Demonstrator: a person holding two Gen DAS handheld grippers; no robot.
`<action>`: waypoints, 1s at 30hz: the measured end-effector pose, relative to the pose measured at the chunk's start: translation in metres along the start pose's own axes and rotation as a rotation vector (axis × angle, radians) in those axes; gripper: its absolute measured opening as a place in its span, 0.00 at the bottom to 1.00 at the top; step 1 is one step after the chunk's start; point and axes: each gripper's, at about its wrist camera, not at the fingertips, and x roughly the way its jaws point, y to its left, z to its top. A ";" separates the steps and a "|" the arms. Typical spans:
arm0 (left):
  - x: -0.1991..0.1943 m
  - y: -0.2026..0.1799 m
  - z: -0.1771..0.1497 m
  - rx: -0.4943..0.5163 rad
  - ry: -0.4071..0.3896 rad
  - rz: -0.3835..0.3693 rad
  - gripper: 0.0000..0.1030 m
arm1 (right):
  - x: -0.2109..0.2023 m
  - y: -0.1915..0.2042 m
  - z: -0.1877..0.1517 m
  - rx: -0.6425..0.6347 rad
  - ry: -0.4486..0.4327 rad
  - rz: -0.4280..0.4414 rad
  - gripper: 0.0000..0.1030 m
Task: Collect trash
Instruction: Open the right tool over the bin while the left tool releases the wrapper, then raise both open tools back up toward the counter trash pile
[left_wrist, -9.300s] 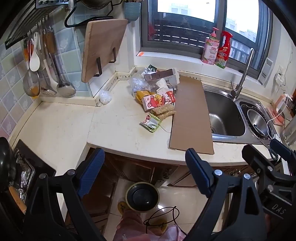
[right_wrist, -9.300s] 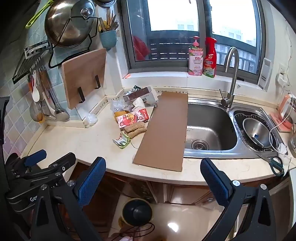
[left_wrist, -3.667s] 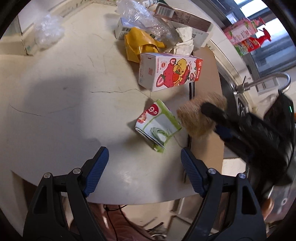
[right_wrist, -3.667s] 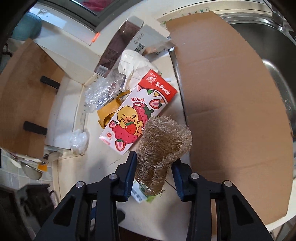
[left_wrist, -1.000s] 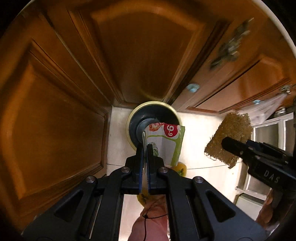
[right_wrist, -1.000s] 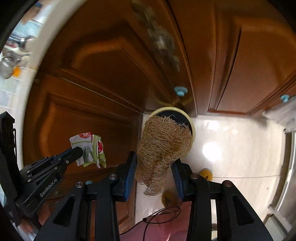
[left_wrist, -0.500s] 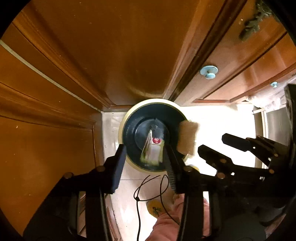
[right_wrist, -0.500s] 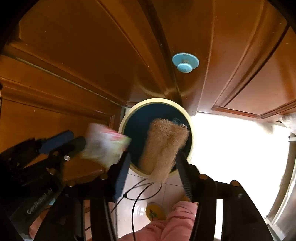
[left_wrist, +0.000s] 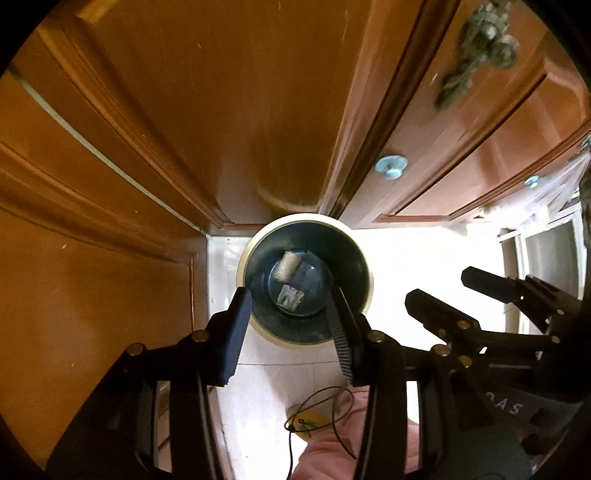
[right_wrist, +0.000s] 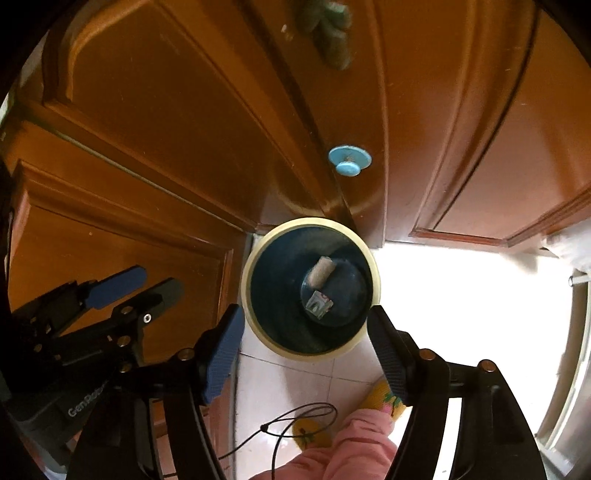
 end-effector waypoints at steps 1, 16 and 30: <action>-0.008 0.000 0.000 -0.007 -0.002 -0.014 0.38 | 0.001 -0.003 -0.001 0.005 -0.003 0.000 0.76; -0.230 -0.018 -0.008 0.069 -0.144 -0.057 0.38 | -0.190 0.040 -0.027 -0.041 -0.065 0.051 0.79; -0.451 -0.020 -0.042 0.137 -0.422 -0.030 0.38 | -0.429 0.139 -0.059 -0.117 -0.330 -0.004 0.79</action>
